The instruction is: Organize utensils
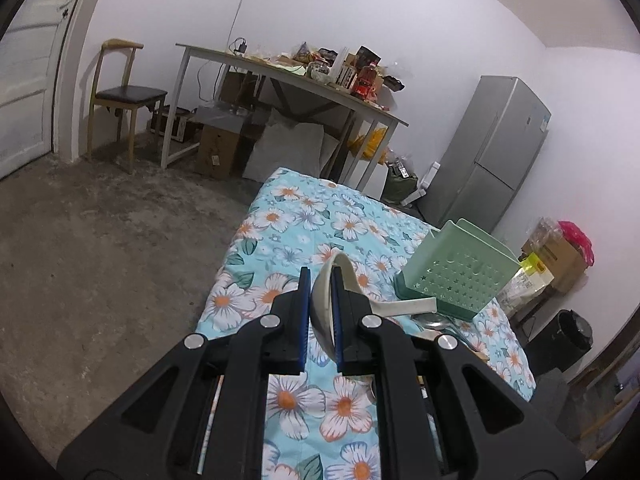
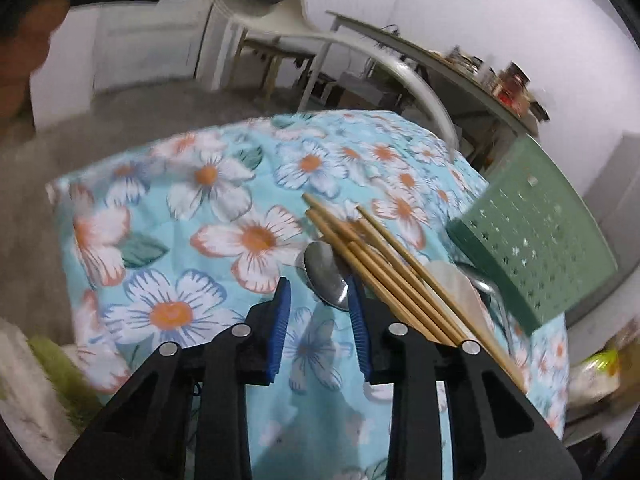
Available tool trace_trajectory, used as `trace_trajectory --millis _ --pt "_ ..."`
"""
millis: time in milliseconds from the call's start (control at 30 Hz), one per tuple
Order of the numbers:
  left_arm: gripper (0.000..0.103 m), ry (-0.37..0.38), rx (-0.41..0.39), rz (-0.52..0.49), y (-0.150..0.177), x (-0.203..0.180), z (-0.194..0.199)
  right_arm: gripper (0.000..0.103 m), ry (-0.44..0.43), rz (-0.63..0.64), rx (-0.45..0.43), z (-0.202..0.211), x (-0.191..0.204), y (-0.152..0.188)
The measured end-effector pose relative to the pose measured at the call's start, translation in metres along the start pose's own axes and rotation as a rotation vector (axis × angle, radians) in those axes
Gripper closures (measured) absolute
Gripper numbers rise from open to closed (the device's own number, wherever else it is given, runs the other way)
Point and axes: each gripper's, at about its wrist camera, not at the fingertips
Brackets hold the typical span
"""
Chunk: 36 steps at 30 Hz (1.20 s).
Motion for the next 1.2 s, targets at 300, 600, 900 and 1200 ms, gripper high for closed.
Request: trace_trajectory --millis 300,600,900,1200 --pt "0.095 0.006 -0.007 -0.012 0.006 0.013 -0.014 0.093 0.11 0.112 0.033 -0.017 0.021 -0.005" --pt "0.095 0.007 -0.061 -0.041 0.0 0.011 -0.004 0.096 0.057 0.002 -0.017 0.008 0.003 -0.013" --pt "0.095 0.083 -0.161 -0.085 -0.033 -0.016 0.0 0.098 -0.138 -0.381 -0.109 0.062 -0.079 -0.018" --pt "0.095 0.096 -0.265 -0.332 -0.085 -0.097 -0.029 0.101 -0.158 -0.64 -0.224 0.086 -0.16 0.007"
Point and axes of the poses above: each gripper's, at about its wrist camera, not at the fingertips, and z roughly against the way its jaws point, x to its left, y to its underside, and after that the axes turned 3 degrees about -z, right-handed
